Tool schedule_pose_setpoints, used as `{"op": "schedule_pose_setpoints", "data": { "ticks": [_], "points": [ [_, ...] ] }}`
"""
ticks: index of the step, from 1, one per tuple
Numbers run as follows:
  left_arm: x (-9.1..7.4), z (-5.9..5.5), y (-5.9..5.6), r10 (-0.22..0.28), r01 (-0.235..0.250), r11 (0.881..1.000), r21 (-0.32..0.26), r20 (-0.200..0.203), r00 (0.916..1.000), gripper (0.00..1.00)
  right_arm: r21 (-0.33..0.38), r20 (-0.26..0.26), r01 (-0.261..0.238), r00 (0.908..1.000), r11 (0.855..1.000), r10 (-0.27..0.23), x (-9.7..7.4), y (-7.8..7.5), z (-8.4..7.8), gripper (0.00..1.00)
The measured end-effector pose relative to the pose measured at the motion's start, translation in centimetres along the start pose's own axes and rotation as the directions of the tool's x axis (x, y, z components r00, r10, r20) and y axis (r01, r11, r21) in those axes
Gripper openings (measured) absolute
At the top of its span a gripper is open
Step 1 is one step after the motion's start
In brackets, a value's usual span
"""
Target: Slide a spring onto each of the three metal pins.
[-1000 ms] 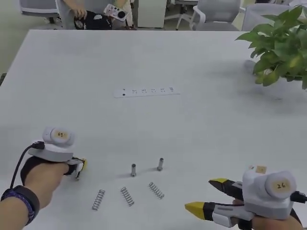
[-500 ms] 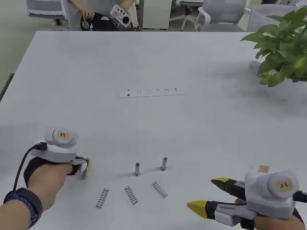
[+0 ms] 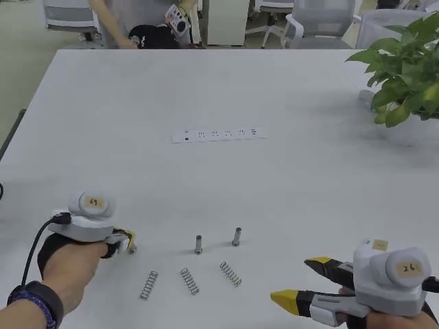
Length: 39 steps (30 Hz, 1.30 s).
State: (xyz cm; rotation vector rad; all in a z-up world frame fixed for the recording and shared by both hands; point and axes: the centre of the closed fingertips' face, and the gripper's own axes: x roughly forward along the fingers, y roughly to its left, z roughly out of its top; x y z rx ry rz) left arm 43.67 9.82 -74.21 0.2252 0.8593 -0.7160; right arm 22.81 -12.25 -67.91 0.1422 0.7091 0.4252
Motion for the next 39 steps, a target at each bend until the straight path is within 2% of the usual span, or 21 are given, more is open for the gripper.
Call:
{"op": "schedule_pose_setpoints", "data": {
  "ticks": [3,5,7,14,23,30,39],
  "points": [
    [-0.1,-0.1,-0.6,-0.002,0.002,1.000,0.016,0.012,0.9999,0.00,0.002,0.002,0.001,1.0000,1.000,-0.001,-0.1,0.0,0.0,0.63],
    [0.0,-0.1,-0.6,0.000,0.000,1.000,0.021,0.017,0.9999,0.00,0.002,0.002,0.002,1.0000,1.000,-0.002,-0.1,-0.1,-0.1,0.63],
    [0.0,-0.2,-1.1,-0.006,0.005,1.000,0.028,0.024,0.9997,0.00,0.004,0.003,0.004,1.0000,1.000,-0.004,-0.2,-0.1,-0.1,0.63],
    [0.5,-0.1,-1.8,-0.019,0.017,0.999,0.043,0.049,0.9986,0.00,0.009,0.005,0.007,1.0000,1.000,-0.007,-0.3,-0.3,-0.2,0.63],
    [1.1,0.4,-3.2,-0.041,0.036,0.997,0.065,0.082,0.9957,0.00,0.003,0.001,0.003,1.0000,1.000,-0.003,-0.3,-0.1,-0.4,0.64],
    [1.3,0.2,-3.9,-0.045,0.040,0.997,0.067,0.089,0.9950,0.00,-0.002,-0.004,-0.004,1.0000,1.000,0.004,-0.2,0.0,-0.6,0.64],
    [1.2,-0.2,-4.4,-0.043,0.031,0.992,0.124,0.097,0.9943,0.00,-0.002,-0.003,-0.004,1.0000,1.000,0.004,-0.2,-0.1,-0.6,0.64]
  ]
}}
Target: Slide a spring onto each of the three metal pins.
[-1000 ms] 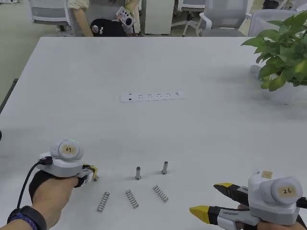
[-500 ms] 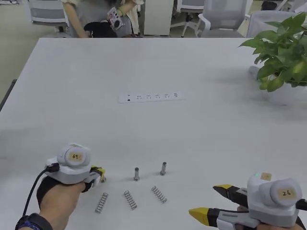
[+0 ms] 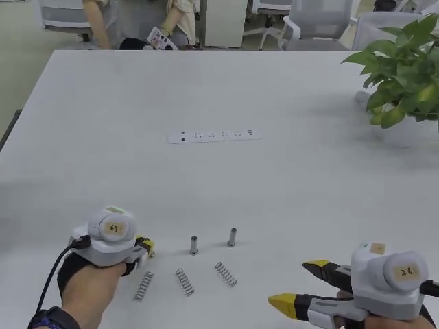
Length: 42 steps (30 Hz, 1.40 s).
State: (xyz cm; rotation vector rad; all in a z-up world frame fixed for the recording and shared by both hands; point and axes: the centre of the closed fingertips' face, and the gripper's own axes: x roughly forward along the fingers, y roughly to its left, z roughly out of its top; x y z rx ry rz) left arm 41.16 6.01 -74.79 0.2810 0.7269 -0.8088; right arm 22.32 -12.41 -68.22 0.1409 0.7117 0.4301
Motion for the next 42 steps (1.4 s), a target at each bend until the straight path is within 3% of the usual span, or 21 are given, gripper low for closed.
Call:
{"op": "schedule_pose_setpoints", "data": {
  "ticks": [8,26,42],
  "points": [
    [-0.1,-0.1,-0.1,0.003,-0.003,1.000,0.022,0.004,1.0000,0.00,-0.001,-0.001,-0.004,1.0000,1.000,0.004,0.1,0.1,0.0,0.64],
    [-0.1,-0.2,-0.1,-0.001,0.001,1.000,0.004,-0.007,1.0000,0.00,-0.002,-0.001,-0.009,1.0000,1.000,0.009,0.2,0.2,0.1,0.63],
    [-0.8,-2.5,0.4,-0.004,0.002,0.999,-0.040,-0.041,0.9992,0.09,0.004,0.000,-0.010,0.9999,1.000,0.010,0.0,0.0,-0.3,0.63]
  ]
}}
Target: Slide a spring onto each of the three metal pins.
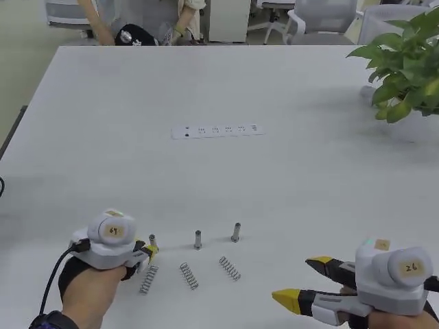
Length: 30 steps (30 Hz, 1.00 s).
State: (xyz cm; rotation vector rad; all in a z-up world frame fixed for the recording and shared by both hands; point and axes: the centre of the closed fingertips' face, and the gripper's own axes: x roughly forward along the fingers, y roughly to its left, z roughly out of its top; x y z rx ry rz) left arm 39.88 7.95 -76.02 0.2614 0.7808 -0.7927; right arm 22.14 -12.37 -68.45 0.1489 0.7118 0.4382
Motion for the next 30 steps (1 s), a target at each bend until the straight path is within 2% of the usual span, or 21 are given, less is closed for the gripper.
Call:
{"op": "schedule_pose_setpoints", "data": {
  "ticks": [5,11,14,16,21,27,30],
  "points": [
    [-1.2,-1.1,0.4,0.001,-0.001,1.000,-0.006,-0.014,0.9999,0.12,0.007,0.010,0.003,0.9999,1.000,-0.003,-0.1,-0.3,0.2,0.63],
    [-2.8,-2.4,1.3,0.018,-0.018,1.000,-0.011,-0.013,0.9998,0.13,0.006,0.015,0.006,0.9999,1.000,-0.006,0.1,-0.5,0.4,0.63],
    [-3.6,-2.8,1.8,0.022,-0.022,0.999,-0.045,0.000,0.9998,0.14,0.008,0.017,0.004,0.9998,1.000,-0.004,0.3,-0.5,0.3,0.63],
    [-4.2,-3.2,2.0,0.030,-0.030,0.999,-0.040,-0.002,0.9996,0.14,0.009,0.020,0.001,0.9998,1.000,-0.001,0.5,-0.3,0.3,0.63],
    [-5.4,-4.1,2.0,0.031,-0.031,0.999,-0.029,-0.003,0.9995,0.15,0.010,0.011,-0.010,0.9999,1.000,0.010,1.0,0.3,-0.3,0.62],
    [-6.6,-4.8,1.6,0.025,-0.024,0.999,-0.032,0.017,0.9996,0.19,0.003,-0.004,-0.030,0.9995,1.000,0.030,1.4,1.0,-0.9,0.62],
    [-7.3,-4.7,1.7,0.026,-0.024,0.999,-0.040,0.049,0.9985,0.21,-0.006,-0.011,-0.037,0.9992,0.999,0.037,1.5,1.1,-1.0,0.62]
  ]
}}
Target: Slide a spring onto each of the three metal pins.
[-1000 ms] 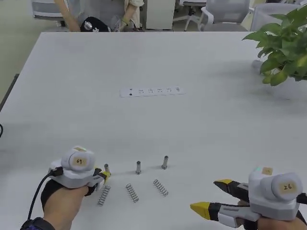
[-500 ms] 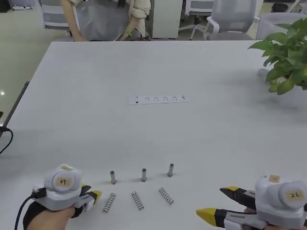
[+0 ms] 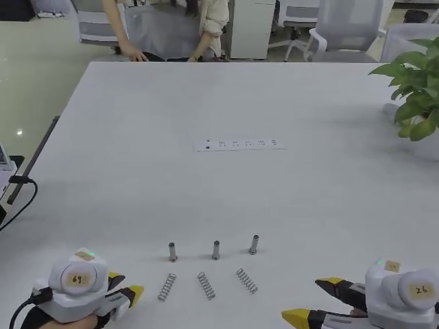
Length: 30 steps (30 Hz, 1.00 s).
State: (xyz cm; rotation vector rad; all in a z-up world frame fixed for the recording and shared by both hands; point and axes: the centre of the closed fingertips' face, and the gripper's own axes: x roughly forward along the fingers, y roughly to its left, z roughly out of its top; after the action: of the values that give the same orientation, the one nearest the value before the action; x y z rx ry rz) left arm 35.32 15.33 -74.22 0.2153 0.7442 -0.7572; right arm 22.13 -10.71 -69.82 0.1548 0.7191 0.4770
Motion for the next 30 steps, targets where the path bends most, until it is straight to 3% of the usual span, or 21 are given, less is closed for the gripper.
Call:
{"op": "schedule_pose_setpoints", "data": {
  "ticks": [10,14,23,30],
  "points": [
    [-2.7,0.2,0.0,-0.005,0.005,1.000,-0.002,0.063,0.9980,0.30,-0.022,-0.009,-0.017,0.9998,1.000,0.017,0.3,0.1,0.1,0.62],
    [-3.9,0.7,0.4,0.010,-0.005,0.999,-0.046,0.114,0.9935,0.33,-0.037,-0.012,-0.023,0.9997,0.999,0.022,0.3,0.2,0.3,0.62],
    [-5.3,0.0,0.3,0.011,-0.004,0.998,-0.056,0.120,0.9928,0.40,-0.054,-0.019,-0.031,0.9994,0.998,0.030,0.5,0.4,0.4,0.63],
    [-5.0,0.0,0.1,0.007,0.001,0.998,-0.069,0.113,0.9935,0.40,-0.054,-0.022,-0.035,0.9992,0.998,0.034,0.7,0.5,0.4,0.63]
  ]
}}
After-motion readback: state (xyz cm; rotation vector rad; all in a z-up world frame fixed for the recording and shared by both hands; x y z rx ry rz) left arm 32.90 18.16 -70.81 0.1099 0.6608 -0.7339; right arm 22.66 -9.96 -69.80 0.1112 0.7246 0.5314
